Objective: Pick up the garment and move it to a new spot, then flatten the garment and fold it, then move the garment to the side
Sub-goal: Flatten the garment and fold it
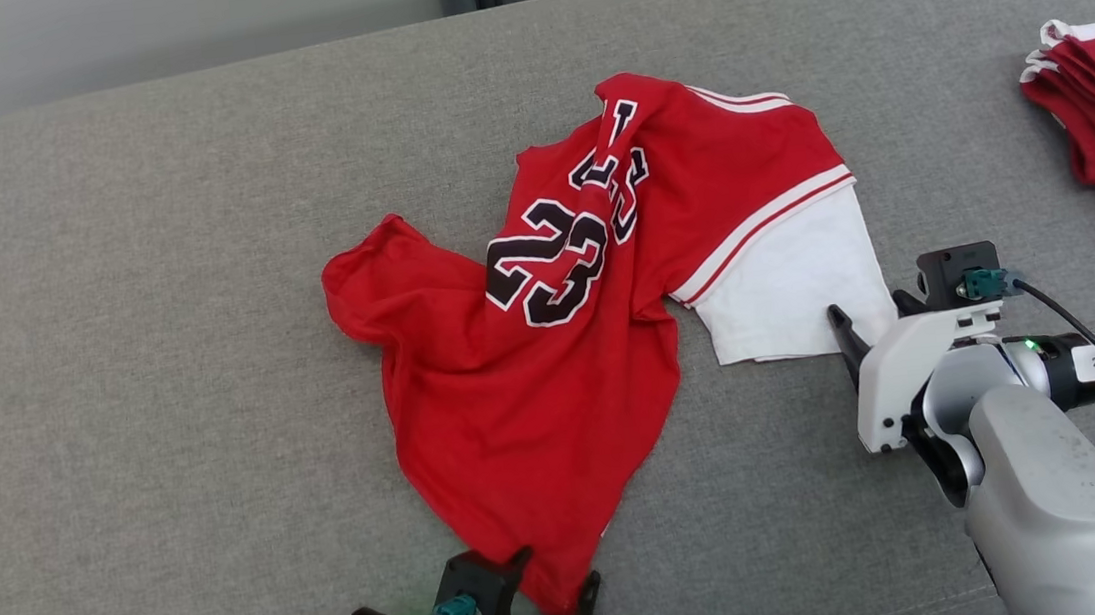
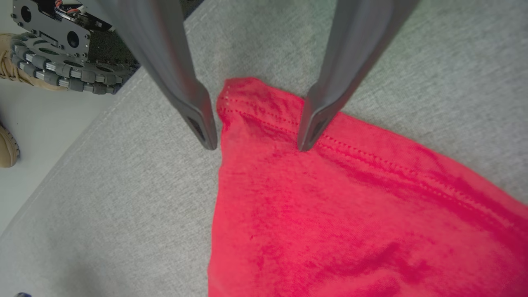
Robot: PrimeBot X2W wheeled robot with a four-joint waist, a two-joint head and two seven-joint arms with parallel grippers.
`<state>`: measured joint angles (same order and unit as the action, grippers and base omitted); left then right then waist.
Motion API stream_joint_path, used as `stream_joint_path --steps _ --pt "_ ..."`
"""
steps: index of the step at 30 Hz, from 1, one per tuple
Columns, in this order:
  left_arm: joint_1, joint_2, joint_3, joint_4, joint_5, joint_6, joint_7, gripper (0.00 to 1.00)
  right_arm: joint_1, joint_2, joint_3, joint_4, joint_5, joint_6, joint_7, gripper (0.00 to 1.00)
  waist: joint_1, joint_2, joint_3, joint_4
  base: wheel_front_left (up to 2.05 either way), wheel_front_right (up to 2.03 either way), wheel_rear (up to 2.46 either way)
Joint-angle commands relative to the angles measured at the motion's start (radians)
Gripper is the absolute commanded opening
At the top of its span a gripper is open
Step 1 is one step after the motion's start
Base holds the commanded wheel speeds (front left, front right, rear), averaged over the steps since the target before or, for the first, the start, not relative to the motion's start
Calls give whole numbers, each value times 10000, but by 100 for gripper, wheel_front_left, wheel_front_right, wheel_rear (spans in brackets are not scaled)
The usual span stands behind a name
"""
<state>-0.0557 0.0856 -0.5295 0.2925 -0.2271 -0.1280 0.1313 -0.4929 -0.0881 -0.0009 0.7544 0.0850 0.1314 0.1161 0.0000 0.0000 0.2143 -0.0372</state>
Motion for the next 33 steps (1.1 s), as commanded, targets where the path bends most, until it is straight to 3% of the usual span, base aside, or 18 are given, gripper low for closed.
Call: stream_joint_path --steps 1,3,4,5,6,7,13,17,19,24,28,33 --pt "-53 140 -39 207 -46 -22 183 100 -54 4 42 187 -107 -17 16 100 0 0 27 -29 0 0 0" --pt "-77 175 -156 313 -52 -21 311 100 -112 21 96 397 -103 -17 119 100 0 0 55 -45 0 0 0" --pt "-88 169 -185 347 -70 -21 319 47 -129 32 116 497 -85 -18 154 100 0 0 64 -48 0 0 0" --pt "-115 186 -245 415 -50 -22 365 16 -127 53 178 625 -35 -17 227 100 0 0 64 -51 0 0 0" --pt "-129 205 -299 464 -37 -23 371 0 -145 83 125 716 111 -17 231 47 0 0 62 -55 0 0 0" --pt "-186 244 -360 497 32 -25 259 0 -199 91 -119 830 259 -18 173 0 0 0 51 -60 0 0 0" --pt "-192 316 385 36 -541 281 -371 0 -419 231 -1004 464 1793 -17 -466 0 0 0 -321 60 0 0 0" --pt "22 435 1362 -1645 -1377 451 -845 0 -52 37 -1247 -1307 3563 -17 -529 0 0 0 -724 165 0 0 0" --pt "129 763 1784 -2762 -1606 522 -725 0 304 -116 -1566 -2806 4880 -15 -275 0 0 0 -915 192 0 0 0" --pt "221 1429 2723 -6010 -2356 685 132 0 1389 -397 -2948 -6837 7027 -9 912 0 0 0 -1131 56 0 0 0" --pt "-334 2251 3282 -8212 -2595 697 1362 0 1460 -157 -4242 -9371 7708 -9 2068 0 0 0 -1145 -159 0 0 0" --pt "-2096 3188 3815 -9662 -3268 534 3172 0 -144 -134 -5580 -10873 7765 -9 3717 0 0 0 -883 -440 0 0 0"
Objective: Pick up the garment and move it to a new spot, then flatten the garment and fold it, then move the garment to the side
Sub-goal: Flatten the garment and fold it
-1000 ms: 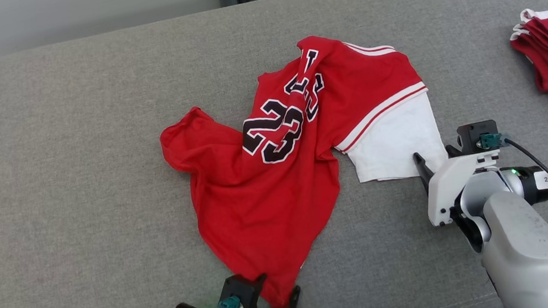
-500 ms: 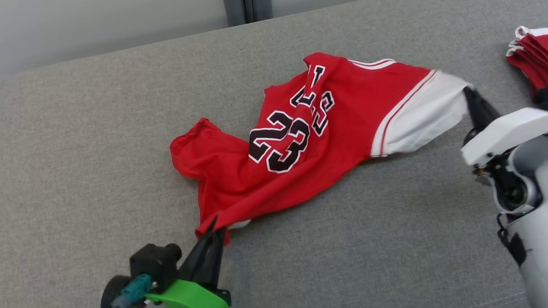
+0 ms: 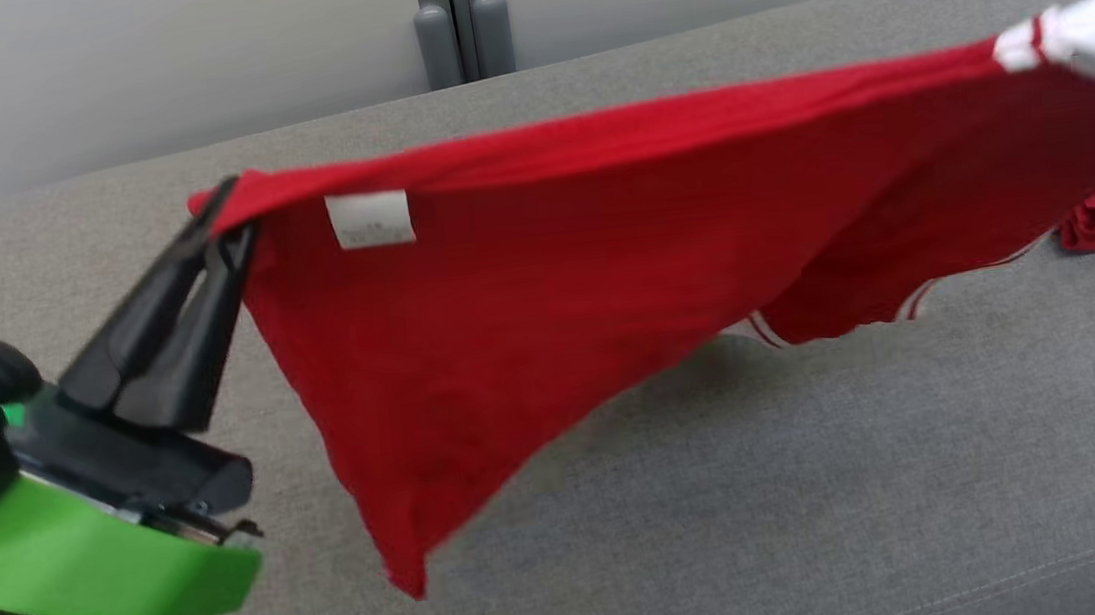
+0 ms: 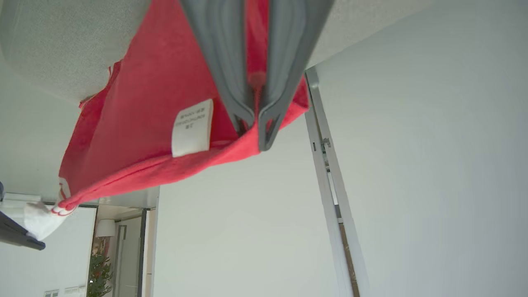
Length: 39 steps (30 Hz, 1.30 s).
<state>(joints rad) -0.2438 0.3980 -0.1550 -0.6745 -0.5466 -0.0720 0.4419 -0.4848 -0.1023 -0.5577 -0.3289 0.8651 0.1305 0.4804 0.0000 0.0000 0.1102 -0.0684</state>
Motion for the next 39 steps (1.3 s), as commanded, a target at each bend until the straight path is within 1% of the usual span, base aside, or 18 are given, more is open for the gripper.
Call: stream_joint_path --steps 1,3,5,8,11,13,16,20,22,26,29,31,33,35,36,38,39 --pt "-627 173 110 -72 -262 -50 386 0 -639 16 -86 -157 -133 0 388 0 0 0 253 -187 0 0 0" --pt "-1719 444 58 9 -786 -121 1236 0 -1708 -79 -128 -312 -638 0 1131 0 0 0 526 -294 0 0 0" --pt "-2664 513 -8 308 -1278 -125 1885 0 -2631 -69 15 -225 -1024 0 1723 0 0 0 882 -355 0 0 0" --pt "-4473 632 -139 1224 -1540 -149 2686 0 -4265 8 412 258 -1870 0 2505 0 0 0 1772 -398 0 0 0" --pt "-6243 464 -458 2628 -1410 -239 3009 0 -5834 126 780 1307 -2993 0 2676 0 0 0 2806 -361 0 0 0" --pt "-7413 338 -657 3676 -1105 -299 2904 0 -6903 191 989 2160 -3781 0 2443 0 0 0 3530 -284 0 0 0" --pt "-9044 23 -966 5386 -569 -381 2361 0 -8360 352 1244 3461 -4880 0 1719 0 0 0 4433 -124 0 0 0" --pt "-11334 -312 -1258 7661 615 -457 700 0 -10386 477 1796 5126 -6049 2 357 0 0 0 5302 -66 0 0 0" --pt "-12292 -538 -1374 8874 1153 -472 -314 0 -11497 480 1948 5988 -6383 0 -353 0 0 0 5597 -40 0 0 0" --pt "-13492 -912 -1282 10700 1681 -314 -2338 0 -12788 513 2373 7519 -6430 0 -1467 0 0 0 5767 -33 0 0 0" --pt "-13802 -961 -1370 11596 1888 -380 -3391 0 -13077 512 2877 8233 -6301 0 -1903 0 0 0 5833 -66 0 0 0" --pt "-13567 -925 -1479 12039 1973 -420 -4013 0 -12753 492 3134 8512 -6006 0 -2209 0 0 0 5761 -64 0 0 0" --pt "-13081 -882 -1479 12418 1753 -472 -4485 0 -12112 503 3476 8607 -5565 0 -2420 0 0 0 5633 -82 0 0 0" --pt "-12245 -738 -1613 12591 1609 -513 -4985 0 -11083 505 3892 8392 -4846 0 -2612 0 0 0 5344 -91 0 0 0" --pt "-11603 -659 -1765 12600 1585 -535 -5255 0 -10235 512 4166 8089 -4530 0 -2696 0 0 0 5110 -86 0 0 0" --pt "-10257 -726 -1899 12466 1200 -570 -5639 0 -8573 460 4535 7318 -3876 0 -2668 0 0 0 4666 -31 0 0 0" --pt "-9558 -798 -1957 12375 1029 -582 -5772 0 -7704 294 4664 6854 -3689 0 -2695 0 0 0 4439 17 0 0 0"
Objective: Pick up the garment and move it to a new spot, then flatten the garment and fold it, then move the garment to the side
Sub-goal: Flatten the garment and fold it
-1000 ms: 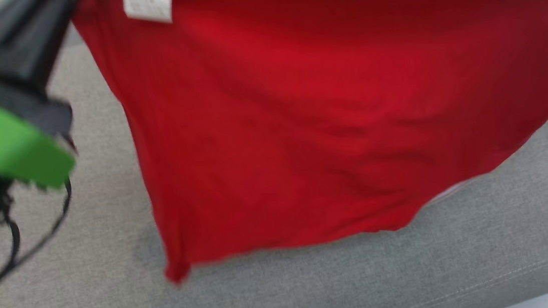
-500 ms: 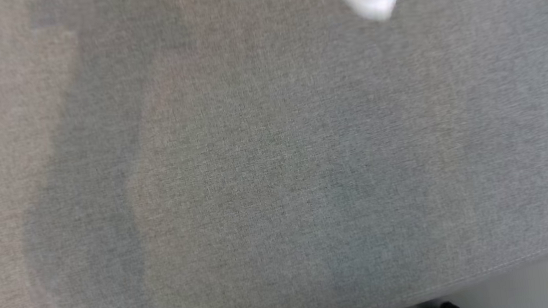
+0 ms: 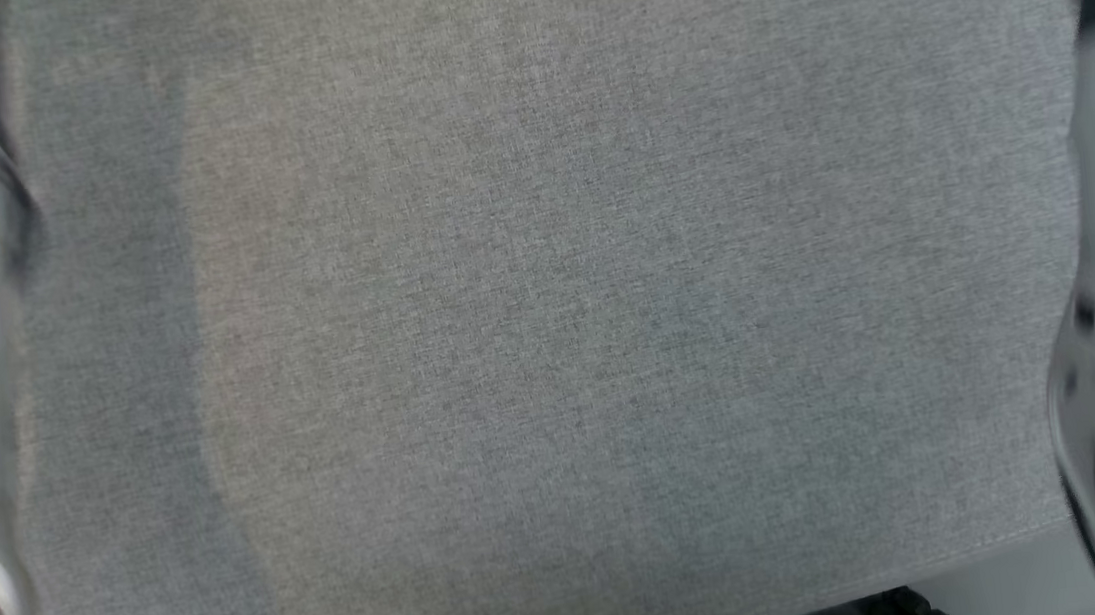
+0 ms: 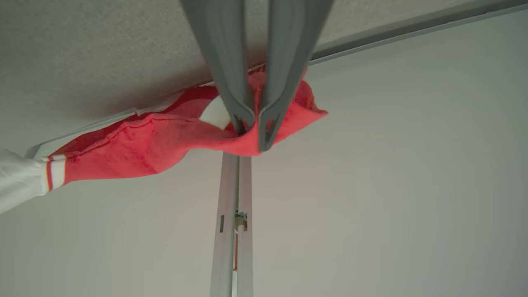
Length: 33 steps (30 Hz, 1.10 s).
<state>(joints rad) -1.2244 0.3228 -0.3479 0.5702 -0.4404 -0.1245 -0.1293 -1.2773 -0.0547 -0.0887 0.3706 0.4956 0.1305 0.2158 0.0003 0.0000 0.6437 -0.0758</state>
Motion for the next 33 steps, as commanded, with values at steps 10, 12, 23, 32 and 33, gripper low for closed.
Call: stream_joint_path --steps 10,12,23,32,33 --pt "8071 14 -630 -3337 -1071 896 -568 0 9827 -303 -1182 -4970 1559 0 874 0 -3 0 -2805 398 0 0 0" --pt "9348 62 -687 -4073 -1180 1243 -511 0 11120 -197 -1453 -5372 1657 0 970 0 -3 0 -3129 403 0 0 0" --pt "13694 -85 -1014 -7305 -2539 2356 398 0 15227 28 -1628 -5894 1896 0 913 0 -3 0 -3815 362 0 0 0" --pt "12201 459 -859 -8544 -2956 2381 2233 0 12573 -55 -1953 -5640 912 1 1835 0 -3 0 -2978 411 0 0 0" --pt "11952 476 -825 -8575 -3058 2380 2447 0 12199 -73 -1978 -5571 726 1 1991 0 -3 0 -2865 448 0 0 0"
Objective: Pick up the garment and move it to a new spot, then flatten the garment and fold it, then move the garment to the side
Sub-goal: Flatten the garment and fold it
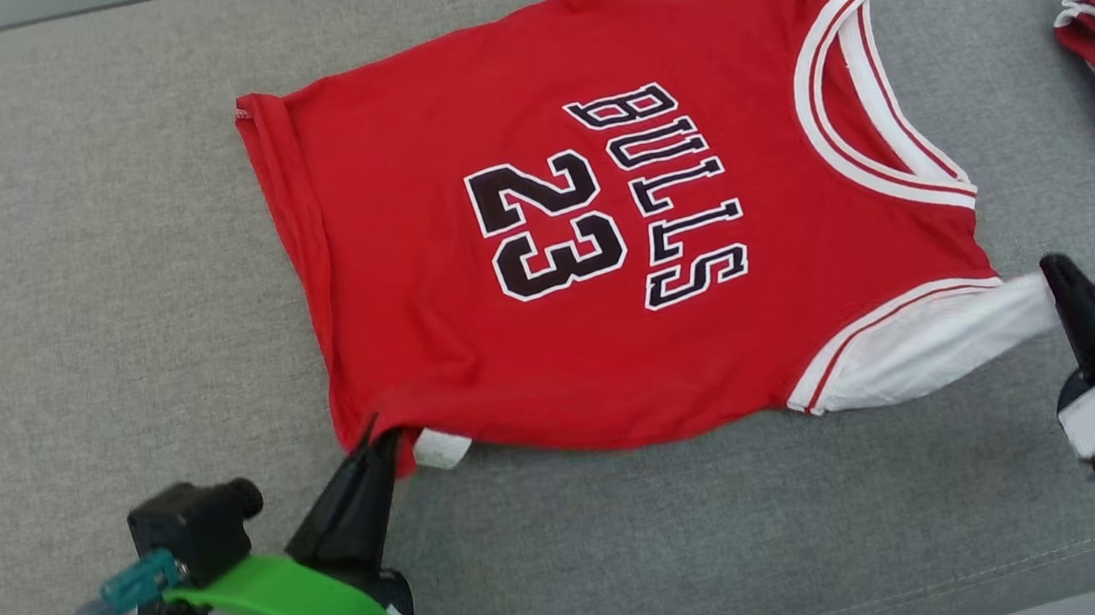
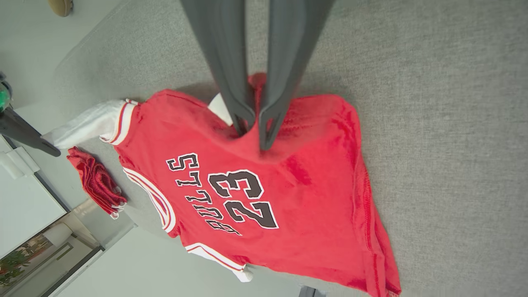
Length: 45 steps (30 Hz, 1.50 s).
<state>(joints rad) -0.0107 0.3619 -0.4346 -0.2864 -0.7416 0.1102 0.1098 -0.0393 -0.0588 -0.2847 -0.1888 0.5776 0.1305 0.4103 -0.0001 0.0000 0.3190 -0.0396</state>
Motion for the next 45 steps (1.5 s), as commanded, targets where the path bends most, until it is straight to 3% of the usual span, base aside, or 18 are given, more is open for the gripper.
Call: stream_joint_path --steps 1,7,17,18,19,20,21,28,35,42,43,44,45 --pt "-489 56 93 -29 -266 16 331 0 -657 -76 -7 121 -313 1 235 0 1 0 523 133 0 0 0" --pt "-2040 236 280 125 -764 55 1690 0 -2928 -212 87 780 -1327 1 892 0 1 0 1173 367 0 0 0" --pt "-3515 395 235 866 -665 202 2635 0 -5522 -681 403 2586 -2276 1 1049 0 1 0 1676 582 0 0 0" --pt "-3577 422 203 954 -594 215 2654 12 -5647 -735 472 2776 -2354 1 1043 0 1 0 1686 600 0 0 0" --pt "-3617 398 162 1058 -521 231 2633 45 -5779 -811 576 2969 -2480 1 944 13 1 0 1691 621 0 0 0" --pt "-3614 375 93 1140 -459 227 2648 100 -5823 -848 671 3090 -2553 1 867 94 1 0 1678 635 0 0 0" --pt "-3564 355 51 1183 -418 234 2612 100 -5812 -865 793 3219 -2577 1 757 100 1 0 1645 645 0 0 0" --pt "-2444 655 374 824 -571 452 2214 100 -4717 -1576 1430 2577 -2423 -1 251 100 1 0 1264 519 0 0 0" --pt "-1789 739 144 696 -623 401 2262 100 -3244 -2724 1606 1767 -2721 -3 1327 100 1 0 1563 458 0 0 0" --pt "-2629 513 -362 1521 -370 123 2581 100 -2858 -2861 1960 2209 -2744 -1 2722 100 1 0 2161 564 0 0 0" --pt "-2736 453 -349 1680 -347 114 2519 51 -2844 -2780 2068 2266 -2635 1 2823 100 1 0 2181 574 0 0 0" --pt "-2814 438 -372 1800 -330 70 2476 0 -2867 -2715 2076 2310 -2562 4 2827 45 1 0 2181 577 0 0 0" --pt "-2864 472 -446 1919 -330 -47 2518 0 -2908 -2645 2023 2374 -2494 2 2750 0 1 0 2139 571 0 0 0"
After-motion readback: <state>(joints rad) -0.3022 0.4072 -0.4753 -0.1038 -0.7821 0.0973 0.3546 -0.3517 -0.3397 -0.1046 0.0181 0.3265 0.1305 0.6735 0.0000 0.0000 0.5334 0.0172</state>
